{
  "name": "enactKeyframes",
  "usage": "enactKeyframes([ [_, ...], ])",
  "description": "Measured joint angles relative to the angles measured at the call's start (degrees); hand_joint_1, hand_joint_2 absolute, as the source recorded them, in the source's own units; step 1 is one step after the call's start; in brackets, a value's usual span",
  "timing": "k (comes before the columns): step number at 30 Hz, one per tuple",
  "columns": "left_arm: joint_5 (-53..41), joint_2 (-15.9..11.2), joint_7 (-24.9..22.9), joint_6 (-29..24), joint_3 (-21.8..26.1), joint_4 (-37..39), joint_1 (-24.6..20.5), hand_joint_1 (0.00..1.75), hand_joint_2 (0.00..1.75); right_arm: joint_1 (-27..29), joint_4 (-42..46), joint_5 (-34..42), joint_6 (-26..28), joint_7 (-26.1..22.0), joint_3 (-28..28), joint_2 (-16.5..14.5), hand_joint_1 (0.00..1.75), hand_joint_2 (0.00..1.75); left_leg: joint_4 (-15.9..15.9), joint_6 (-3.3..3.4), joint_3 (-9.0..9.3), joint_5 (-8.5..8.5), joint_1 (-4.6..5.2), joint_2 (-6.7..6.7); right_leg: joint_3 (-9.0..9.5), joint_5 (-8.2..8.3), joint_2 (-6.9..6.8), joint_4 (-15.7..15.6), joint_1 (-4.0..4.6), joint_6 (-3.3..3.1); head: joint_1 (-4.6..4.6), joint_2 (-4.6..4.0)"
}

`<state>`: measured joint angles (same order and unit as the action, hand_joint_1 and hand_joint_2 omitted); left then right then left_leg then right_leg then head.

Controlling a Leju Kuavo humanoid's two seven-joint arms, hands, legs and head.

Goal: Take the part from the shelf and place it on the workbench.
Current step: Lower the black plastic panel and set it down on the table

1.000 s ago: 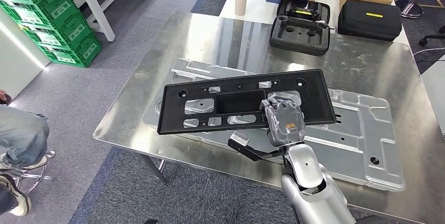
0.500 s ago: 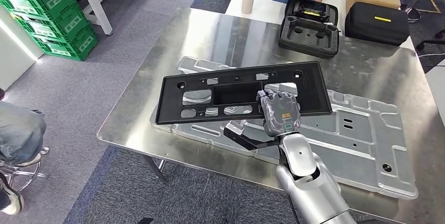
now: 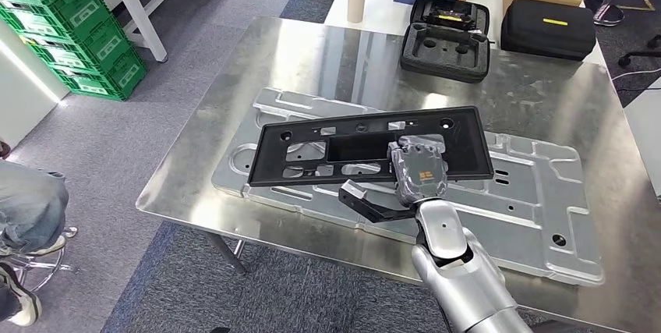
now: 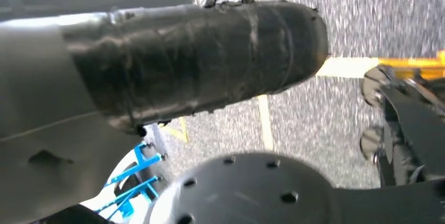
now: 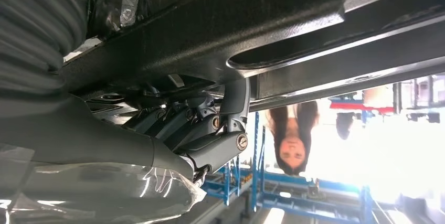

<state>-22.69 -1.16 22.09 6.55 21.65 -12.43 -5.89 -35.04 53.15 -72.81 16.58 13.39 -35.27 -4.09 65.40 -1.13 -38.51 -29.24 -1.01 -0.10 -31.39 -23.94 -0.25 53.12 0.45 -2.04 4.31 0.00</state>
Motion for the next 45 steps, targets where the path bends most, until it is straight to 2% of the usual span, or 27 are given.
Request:
enactKeyframes([
  [1, 0.0, -0.1, 0.0, 0.0, 0.0, 0.0, 0.1, 0.00, 0.00, 0.0, -0.4, 0.3, -0.1, 0.2, 0.1, 0.1, 1.75, 1.75, 3.6, -0.15, -1.65, -1.52, -0.04, 0.01, -0.01, 0.00, 0.00, 0.0, 0.02, -0.04, 0.03, 0.00],
  [2, 0.0, -0.2, -0.1, 0.0, 0.0, 0.0, 0.1, 0.00, 0.00, 0.0, -0.8, 0.6, -0.3, 0.3, 0.2, 0.4, 1.75, 1.75, 5.8, -0.30, -2.62, -2.07, -0.08, 0.01, 0.00, -0.02, 0.02, 0.0, 0.03, -0.02, 0.04, 0.00],
  [3, 0.0, -0.2, -0.1, 0.0, 0.0, 0.0, 0.2, 0.00, 0.00, 0.1, -1.2, 0.8, -0.4, 0.5, 0.3, 0.6, 1.75, 1.75, 6.0, -0.41, -2.61, -1.53, -0.12, 0.01, 0.01, -0.06, 0.05, 0.1, 0.02, 0.02, 0.04, 0.00],
  [4, 0.0, -0.3, -0.2, 0.0, 0.0, 0.0, 0.3, 0.00, 0.00, 0.1, -1.5, 1.1, -0.5, 0.6, 0.5, 0.8, 1.75, 1.75, 3.8, -0.48, -1.50, 0.00, -0.20, 0.02, 0.01, -0.16, 0.10, 0.3, -0.01, 0.15, 0.05, 0.00],
  [6, 0.0, -0.3, -0.2, 0.0, 0.0, 0.0, 0.3, 0.00, 0.00, 0.1, -2.0, 1.6, -0.6, 0.7, 1.1, 1.3, 1.75, 1.75, -3.7, -0.52, 2.45, 3.43, -0.36, 0.01, -0.10, -0.61, 0.24, 0.9, -0.01, 0.65, 0.08, 0.00],
  [8, 0.0, -0.3, -0.4, 0.0, 0.0, 0.0, 0.2, 0.00, 0.00, 0.1, -2.3, 2.0, -0.6, 0.8, 1.8, 1.8, 0.87, 0.87, -8.3, -0.03, 4.79, 4.53, -0.37, -0.09, -0.49, -1.10, 0.34, 1.8, 0.15, 1.29, 0.10, 0.00],
  [10, 0.0, -0.3, -0.5, 0.0, 0.0, 0.0, 0.2, 0.00, 0.00, 0.1, -2.6, 2.1, -0.6, 0.8, 2.3, 2.3, 0.00, 0.00, -8.9, 0.75, 4.89, 4.29, -0.27, -0.18, -0.79, -1.23, 0.35, 2.1, 0.20, 1.72, 0.14, 0.00],
  [12, 0.0, -0.2, -0.6, 0.0, 0.0, 0.0, 0.2, 0.00, 0.00, 0.1, -2.8, 2.2, -0.6, 0.8, 2.7, 2.7, 0.00, 0.00, -9.0, 1.35, 4.94, 4.35, -0.37, -0.15, -1.01, -1.76, 0.35, 2.7, 0.13, 2.19, 0.11, 0.00],
  [13, 0.0, -0.1, -0.6, -0.1, 0.0, 0.0, 0.2, 0.00, 0.00, 0.1, -2.9, 2.2, -0.6, 0.8, 2.9, 2.9, 0.00, 0.00, -9.0, 1.64, 4.99, 4.39, -0.47, -0.13, -1.73, -2.77, 0.34, 4.4, 0.07, 2.53, -0.04, 0.00],
  [16, -0.3, 0.2, -0.8, -0.8, 0.0, 0.0, 0.1, 0.00, 0.00, 0.2, -3.2, 2.2, -0.6, 0.9, 3.1, 3.3, 0.00, 0.00, -9.0, 2.08, 4.97, 4.40, -0.47, -0.12, -7.35, -7.85, 0.33, 15.7, -0.23, 3.34, -0.40, 0.00],
  [17, -0.3, 0.2, -0.8, -0.8, 0.0, 0.0, 0.1, 0.00, 0.00, 0.5, -3.4, 2.2, -0.7, 1.0, 3.1, 3.4, 0.00, 0.00, -9.0, 2.12, 4.97, 4.38, -0.43, -0.12, -9.08, -8.68, 0.33, 18.8, -0.28, 3.38, -0.40, 0.00],
  [18, -0.3, 0.2, -0.8, -0.7, 0.0, 0.0, 0.1, 0.00, 0.00, 0.7, -3.5, 2.2, -0.7, 1.0, 3.2, 3.5, 0.00, 0.00, -9.0, 2.14, 5.00, 4.37, -0.39, -0.15, -9.76, -8.35, 0.33, 19.8, -0.30, 3.27, -0.42, 0.00],
  [19, -0.2, 0.2, -0.7, -0.6, 0.0, 0.0, 0.1, 0.00, 0.00, 0.8, -3.7, 2.2, -0.7, 1.1, 3.2, 3.6, 0.00, 0.00, -9.0, 2.15, 5.06, 4.36, -0.33, -0.19, -9.31, -6.97, 0.34, 18.4, -0.28, 2.99, -0.42, 0.00],
  [21, -0.1, 0.2, -0.6, -0.4, 0.0, 0.0, 0.1, 0.00, 0.00, 0.8, -3.9, 2.2, -0.7, 1.1, 3.4, 3.7, 0.00, 0.00, -9.0, 2.14, 5.21, 4.34, -0.20, -0.26, -5.46, -2.87, 0.33, 10.1, -0.04, 1.91, -0.42, 0.00],
  [23, -0.1, 0.4, -0.6, -0.1, 0.0, 0.0, 0.0, 0.00, 0.00, 0.6, -3.9, 2.2, -0.7, 1.1, 3.6, 3.7, 0.00, 0.00, -9.1, 1.83, 5.24, 4.29, -0.01, -0.27, -2.28, -0.68, 0.14, 3.5, 0.32, 1.16, -0.39, 0.00],
  [26, -0.1, 0.4, -0.6, 0.1, 0.0, 0.0, 0.0, 0.00, 0.00, 0.5, -3.9, 2.3, -0.6, 0.7, 3.7, 3.6, 0.00, 0.00, -9.4, 0.93, 5.42, 4.27, -0.01, -0.13, -1.51, -0.32, 0.05, 1.8, 0.44, 1.00, -0.35, 0.00],
  [28, 0.0, 0.3, -0.7, 0.3, 0.0, 0.0, -0.1, 0.00, 0.00, 0.5, -4.0, 2.8, -0.3, 0.2, 3.9, 3.6, 0.00, 0.00, -7.9, 0.45, 5.02, 3.03, 0.01, -0.05, -0.83, 0.18, 0.03, 0.7, 0.14, 0.59, -0.28, 0.00],
  [29, 0.0, 0.1, -0.7, 0.3, 0.0, 0.0, -0.1, 0.00, 0.00, 0.5, -4.0, 3.1, -0.2, -0.1, 4.0, 3.6, 0.00, 0.00, -5.6, 0.26, 4.08, 1.52, 0.00, -0.03, -0.50, 0.44, -0.02, 0.2, -0.01, 0.39, -0.21, 0.00],
  [31, 0.1, -0.1, -0.7, 0.4, 0.0, 0.0, 0.0, 0.00, 0.00, 0.5, -4.0, 4.5, 0.0, -0.9, 4.1, 3.5, 0.00, 0.00, 2.0, -0.07, 0.76, -2.33, -0.09, -0.01, -0.32, 0.55, -0.05, 0.0, 0.00, 0.20, -0.16, 0.00],
  [32, 0.1, -0.3, -0.7, 0.4, 0.0, 0.0, 0.1, 0.00, 0.00, 0.7, -4.0, 5.8, 0.1, -1.6, 4.2, 3.3, 0.00, 0.00, 5.2, -0.24, -0.71, -3.46, -0.14, -0.01, -0.31, 0.55, -0.04, 0.0, 0.01, 0.17, -0.15, 0.00],
  [33, 0.1, -0.4, -0.8, 0.5, 0.1, 0.0, 0.2, 0.00, 0.00, 0.8, -3.8, 7.6, 0.0, -2.3, 4.2, 3.2, 0.00, 0.00, 6.7, -0.38, -1.41, -3.54, -0.18, -0.01, -0.28, 0.52, -0.01, 0.1, 0.00, 0.18, -0.15, 0.00],
  [34, 0.2, -0.5, -0.8, 0.5, 0.1, 0.1, 0.2, 0.00, 0.00, 1.0, -3.5, 9.8, -0.2, -3.0, 4.3, 3.1, 0.00, 0.44, 5.8, -0.50, -1.01, -2.49, -0.22, 0.00, -0.24, 0.46, 0.03, 0.2, -0.02, 0.25, -0.14, 0.00],
  [37, 0.6, -0.7, -0.8, 0.4, 0.2, 0.0, 0.1, 0.00, 0.00, 1.2, -0.7, 18.4, -2.0, -4.7, 4.5, 3.0, 0.00, 1.75, -5.3, -0.48, 4.51, 2.76, -0.40, -0.01, -0.36, -0.22, 0.20, 1.2, -0.09, 0.94, -0.11, 0.00],
  [39, 0.8, -0.8, -0.8, 0.4, 0.2, 0.1, 0.1, 0.00, 0.00, 1.3, 1.9, 22.7, -3.7, -5.0, 4.6, 3.0, 0.00, 1.75, -9.0, 0.16, 6.34, 3.60, -0.33, -0.16, -0.72, -0.64, 0.32, 2.0, 0.05, 1.54, -0.14, 0.00],
  [42, 1.0, -0.8, -0.8, 0.4, 0.3, 0.1, 0.2, 0.00, 0.00, 1.8, 6.7, 25.4, -6.7, -4.2, 5.0, 3.6, 0.00, 1.75, -9.0, 1.28, 6.11, 3.59, -0.32, -0.26, -1.15, -1.04, 0.33, 2.5, 0.00, 2.29, -0.18, 0.00],
  [43, 1.1, -0.8, -0.8, 0.3, 0.3, 0.1, 0.2, 0.00, 0.00, 1.9, 8.5, 25.8, -7.7, -3.7, 5.1, 4.0, 0.00, 1.31, -9.0, 1.63, 6.08, 3.68, -0.40, -0.24, -1.82, -1.95, 0.32, 3.9, -0.06, 2.65, -0.25, 0.00],
  [45, 1.3, -0.6, -0.9, 0.3, 0.4, 0.1, 0.3, 0.00, 0.00, 2.1, 11.9, 26.6, -9.5, -2.8, 5.5, 5.0, 0.00, 0.44, -9.1, 2.08, 6.02, 3.77, -0.49, -0.20, -4.78, -5.37, 0.32, 10.2, -0.23, 3.35, -0.40, 0.00],
])
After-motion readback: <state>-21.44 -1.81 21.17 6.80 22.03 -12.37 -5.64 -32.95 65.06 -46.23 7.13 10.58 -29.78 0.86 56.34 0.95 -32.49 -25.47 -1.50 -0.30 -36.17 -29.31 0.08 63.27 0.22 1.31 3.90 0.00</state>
